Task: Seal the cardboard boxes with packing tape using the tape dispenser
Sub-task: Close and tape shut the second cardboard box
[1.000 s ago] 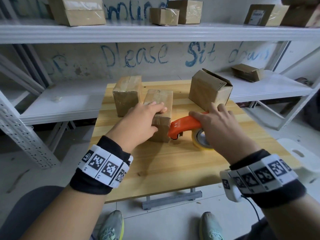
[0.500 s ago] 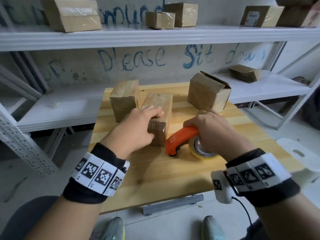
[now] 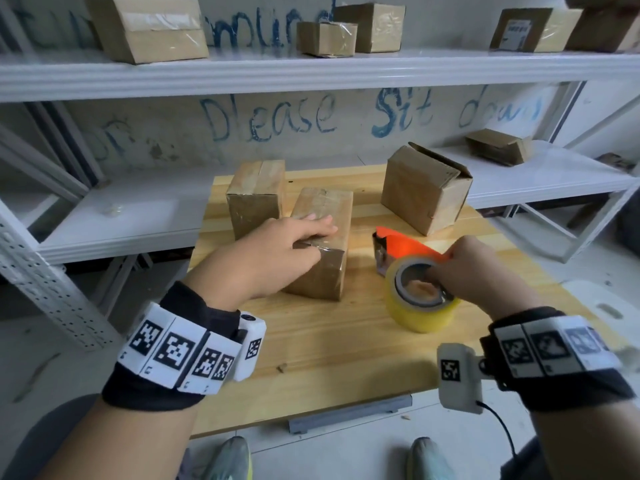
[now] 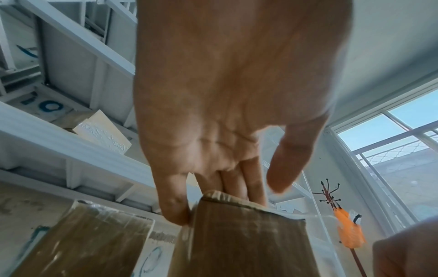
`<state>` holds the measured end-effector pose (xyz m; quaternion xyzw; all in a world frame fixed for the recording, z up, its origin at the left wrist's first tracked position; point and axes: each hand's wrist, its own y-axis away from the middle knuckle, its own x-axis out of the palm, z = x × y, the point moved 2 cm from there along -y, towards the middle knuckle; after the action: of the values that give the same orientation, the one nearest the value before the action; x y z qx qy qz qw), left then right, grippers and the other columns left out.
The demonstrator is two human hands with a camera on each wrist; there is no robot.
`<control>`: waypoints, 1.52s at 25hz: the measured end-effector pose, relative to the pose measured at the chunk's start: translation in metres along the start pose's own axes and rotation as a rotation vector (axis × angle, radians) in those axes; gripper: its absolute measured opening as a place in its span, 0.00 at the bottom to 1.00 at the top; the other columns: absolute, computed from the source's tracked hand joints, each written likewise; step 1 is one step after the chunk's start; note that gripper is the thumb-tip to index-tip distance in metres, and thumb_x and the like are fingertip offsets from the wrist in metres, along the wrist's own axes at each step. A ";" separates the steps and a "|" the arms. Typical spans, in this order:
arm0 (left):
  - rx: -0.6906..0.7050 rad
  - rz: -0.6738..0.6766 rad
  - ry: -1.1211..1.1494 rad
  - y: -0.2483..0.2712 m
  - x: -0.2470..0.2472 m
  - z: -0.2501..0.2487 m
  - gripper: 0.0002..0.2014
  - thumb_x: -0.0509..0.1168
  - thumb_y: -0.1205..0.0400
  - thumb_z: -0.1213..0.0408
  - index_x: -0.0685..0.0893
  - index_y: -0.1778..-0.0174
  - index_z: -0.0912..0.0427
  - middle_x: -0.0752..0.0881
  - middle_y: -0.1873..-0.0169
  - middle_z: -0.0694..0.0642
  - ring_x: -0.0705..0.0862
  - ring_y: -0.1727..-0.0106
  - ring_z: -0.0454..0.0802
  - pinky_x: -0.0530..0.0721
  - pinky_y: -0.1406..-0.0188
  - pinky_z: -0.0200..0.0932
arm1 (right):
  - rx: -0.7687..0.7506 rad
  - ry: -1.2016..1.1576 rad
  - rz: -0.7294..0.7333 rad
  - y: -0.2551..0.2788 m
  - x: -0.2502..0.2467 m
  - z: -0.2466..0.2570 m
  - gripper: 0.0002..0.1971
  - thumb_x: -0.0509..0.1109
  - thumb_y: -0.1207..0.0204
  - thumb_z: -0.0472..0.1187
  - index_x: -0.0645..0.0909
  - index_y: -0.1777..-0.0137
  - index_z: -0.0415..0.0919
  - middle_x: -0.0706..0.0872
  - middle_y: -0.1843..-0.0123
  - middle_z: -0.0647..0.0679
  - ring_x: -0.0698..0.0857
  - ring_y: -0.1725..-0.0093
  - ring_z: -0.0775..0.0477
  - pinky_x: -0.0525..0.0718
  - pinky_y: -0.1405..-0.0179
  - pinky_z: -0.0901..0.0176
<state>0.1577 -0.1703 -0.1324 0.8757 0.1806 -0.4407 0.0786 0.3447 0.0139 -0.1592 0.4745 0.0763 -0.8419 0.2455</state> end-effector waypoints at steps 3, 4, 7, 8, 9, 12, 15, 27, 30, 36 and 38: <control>0.039 -0.062 -0.072 0.000 0.000 -0.002 0.22 0.64 0.12 0.64 0.77 0.22 0.41 0.71 0.21 0.30 0.61 0.20 0.24 0.47 0.22 0.29 | -0.065 0.110 -0.019 0.009 0.004 0.009 0.08 0.71 0.28 0.36 0.77 0.62 0.32 0.80 0.65 0.40 0.80 0.67 0.41 0.78 0.74 0.55; 0.044 -0.075 -0.096 0.000 0.001 -0.003 0.22 0.65 0.12 0.64 0.77 0.22 0.42 0.71 0.22 0.31 0.62 0.20 0.25 0.47 0.24 0.26 | -0.108 0.105 -0.064 0.015 0.005 0.012 0.06 0.69 0.27 0.35 0.79 0.54 0.31 0.81 0.58 0.38 0.82 0.59 0.38 0.83 0.65 0.51; 0.045 -0.138 -0.202 -0.001 0.005 -0.007 0.23 0.69 0.15 0.60 0.78 0.23 0.44 0.73 0.22 0.34 0.66 0.19 0.31 0.51 0.21 0.30 | -0.280 0.022 -0.223 0.036 0.009 0.023 0.15 0.65 0.26 0.31 0.81 0.39 0.34 0.82 0.43 0.40 0.78 0.50 0.44 0.73 0.57 0.59; 0.042 -0.169 -0.248 -0.001 0.007 -0.008 0.23 0.70 0.16 0.56 0.79 0.24 0.44 0.74 0.23 0.35 0.68 0.19 0.34 0.57 0.17 0.37 | -0.357 -0.025 -0.251 0.042 0.013 0.030 0.14 0.64 0.25 0.30 0.83 0.41 0.36 0.84 0.45 0.42 0.77 0.52 0.48 0.70 0.59 0.63; 0.036 -0.209 -0.294 -0.001 0.009 -0.010 0.22 0.71 0.17 0.52 0.81 0.26 0.42 0.76 0.24 0.35 0.73 0.21 0.37 0.65 0.17 0.45 | -0.425 -0.059 -0.263 0.048 0.017 0.036 0.12 0.64 0.25 0.31 0.84 0.45 0.38 0.86 0.49 0.44 0.77 0.55 0.49 0.69 0.62 0.65; 0.010 -0.298 -0.391 0.002 0.012 -0.015 0.20 0.70 0.19 0.43 0.85 0.30 0.39 0.81 0.29 0.34 0.82 0.27 0.44 0.82 0.29 0.53 | -0.537 -0.113 -0.226 0.055 0.032 0.047 0.07 0.64 0.26 0.36 0.85 0.56 0.43 0.85 0.62 0.54 0.79 0.65 0.56 0.72 0.69 0.71; 0.010 -0.314 -0.380 0.005 0.012 -0.021 0.20 0.69 0.19 0.42 0.84 0.30 0.38 0.81 0.29 0.33 0.82 0.27 0.44 0.82 0.32 0.51 | -0.589 -0.152 -0.207 0.054 0.040 0.050 0.06 0.66 0.26 0.44 0.81 0.62 0.46 0.80 0.71 0.58 0.79 0.68 0.60 0.70 0.72 0.72; 0.012 0.024 0.096 0.014 -0.005 0.007 0.34 0.61 0.26 0.69 0.73 0.30 0.27 0.75 0.23 0.30 0.90 0.43 0.51 0.89 0.47 0.56 | -0.672 -0.057 -0.320 0.042 0.054 0.063 0.19 0.68 0.19 0.40 0.75 0.72 0.38 0.74 0.79 0.48 0.70 0.80 0.48 0.66 0.79 0.53; 0.046 0.034 0.247 0.010 -0.008 0.019 0.35 0.61 0.23 0.82 0.78 0.31 0.35 0.79 0.26 0.34 0.81 0.26 0.48 0.87 0.58 0.34 | -0.662 -0.075 -0.315 0.043 0.054 0.063 0.20 0.69 0.20 0.39 0.74 0.74 0.39 0.72 0.80 0.49 0.70 0.79 0.49 0.66 0.79 0.58; 0.132 0.003 0.316 0.006 -0.010 0.027 0.25 0.64 0.19 0.85 0.91 0.43 0.49 0.83 0.31 0.31 0.74 0.24 0.28 0.74 0.21 0.45 | -0.619 -0.025 -0.160 0.049 0.046 0.064 0.09 0.63 0.27 0.37 0.84 0.65 0.44 0.84 0.71 0.51 0.82 0.69 0.49 0.83 0.70 0.48; 0.132 -0.006 0.314 0.005 -0.009 0.028 0.23 0.65 0.19 0.83 0.92 0.43 0.49 0.84 0.32 0.31 0.74 0.24 0.28 0.71 0.18 0.48 | -0.631 -0.017 -0.207 0.047 0.043 0.062 0.06 0.67 0.29 0.38 0.84 0.64 0.45 0.83 0.71 0.55 0.80 0.70 0.54 0.82 0.71 0.55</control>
<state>0.1338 -0.1851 -0.1416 0.9367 0.1637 -0.3094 -0.0097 0.3020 -0.0643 -0.1571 0.3578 0.3792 -0.8010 0.2942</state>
